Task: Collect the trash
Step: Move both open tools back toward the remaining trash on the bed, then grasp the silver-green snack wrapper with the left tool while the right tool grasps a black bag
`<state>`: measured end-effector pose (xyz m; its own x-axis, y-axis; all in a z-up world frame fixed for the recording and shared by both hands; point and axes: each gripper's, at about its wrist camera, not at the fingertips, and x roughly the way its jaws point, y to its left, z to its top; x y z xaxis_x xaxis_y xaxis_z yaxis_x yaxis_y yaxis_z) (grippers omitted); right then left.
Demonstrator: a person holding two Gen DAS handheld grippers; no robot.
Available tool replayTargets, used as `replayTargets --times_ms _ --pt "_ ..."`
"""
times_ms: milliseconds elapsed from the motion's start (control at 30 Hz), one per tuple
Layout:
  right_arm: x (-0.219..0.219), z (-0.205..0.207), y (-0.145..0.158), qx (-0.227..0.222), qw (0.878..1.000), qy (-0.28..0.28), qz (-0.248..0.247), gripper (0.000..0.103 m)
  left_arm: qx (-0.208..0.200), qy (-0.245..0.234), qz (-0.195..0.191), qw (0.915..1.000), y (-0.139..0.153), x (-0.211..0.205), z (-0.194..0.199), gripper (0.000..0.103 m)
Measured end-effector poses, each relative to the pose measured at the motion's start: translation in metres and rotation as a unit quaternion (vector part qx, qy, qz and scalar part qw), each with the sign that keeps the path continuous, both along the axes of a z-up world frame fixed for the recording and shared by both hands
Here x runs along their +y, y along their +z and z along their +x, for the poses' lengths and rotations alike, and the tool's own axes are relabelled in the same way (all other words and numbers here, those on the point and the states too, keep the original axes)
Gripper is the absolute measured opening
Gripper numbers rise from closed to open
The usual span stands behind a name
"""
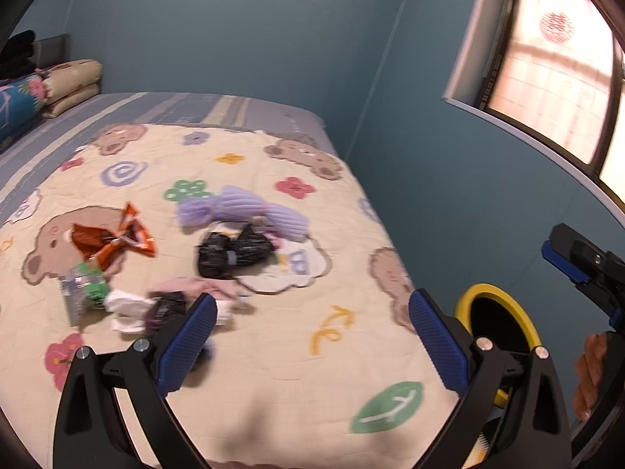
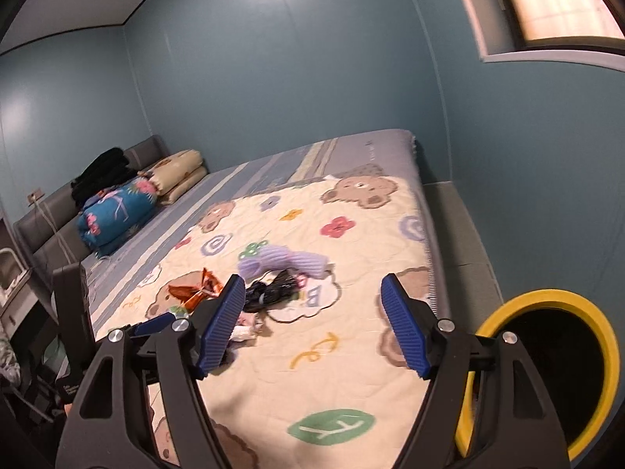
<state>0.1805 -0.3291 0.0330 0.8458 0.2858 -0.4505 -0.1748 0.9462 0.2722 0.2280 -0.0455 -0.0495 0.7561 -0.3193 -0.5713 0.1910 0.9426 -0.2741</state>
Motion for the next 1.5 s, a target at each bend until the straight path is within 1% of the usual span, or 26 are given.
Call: replayTargets --times_ms 200,367,533,700,767,900,1033,1233,1500 --pt "0.037 0.012 -0.008 0.006 0.999 0.031 -0.006 0.069 0.012 0.044 0.008 0.9989 -0.014 0.047 0.006 0.095" --pt "0.066 0.023 -0.019 0.007 0.998 0.055 -0.01 0.069 0.026 0.082 0.02 0.9961 -0.029 0.083 0.012 0.095" --pt "0.099 0.035 -0.04 0.015 0.996 0.087 -0.011 0.069 0.038 0.114 0.035 0.9921 -0.046 0.12 0.02 0.095" --pt "0.138 0.051 -0.071 0.039 0.992 0.115 -0.027 0.069 0.052 0.14 0.039 0.988 -0.063 0.15 0.026 0.095" --pt "0.15 0.057 -0.083 0.051 0.99 0.124 -0.036 0.069 0.057 0.149 0.042 0.9863 -0.07 0.159 0.03 0.095" --pt "0.181 0.07 -0.111 0.081 0.985 0.143 -0.054 0.069 0.069 0.161 0.039 0.9837 -0.083 0.177 0.038 0.095" --pt "0.204 0.081 -0.133 0.102 0.98 0.157 -0.074 0.069 0.08 0.175 0.034 0.9808 -0.094 0.194 0.046 0.095" --pt "0.228 0.098 -0.157 0.126 0.973 0.17 -0.088 0.069 0.093 0.191 0.018 0.977 -0.108 0.213 0.057 0.095" --pt "0.251 0.117 -0.176 0.146 0.969 0.169 -0.102 0.069 0.101 0.197 0.002 0.9752 -0.12 0.225 0.077 0.095"
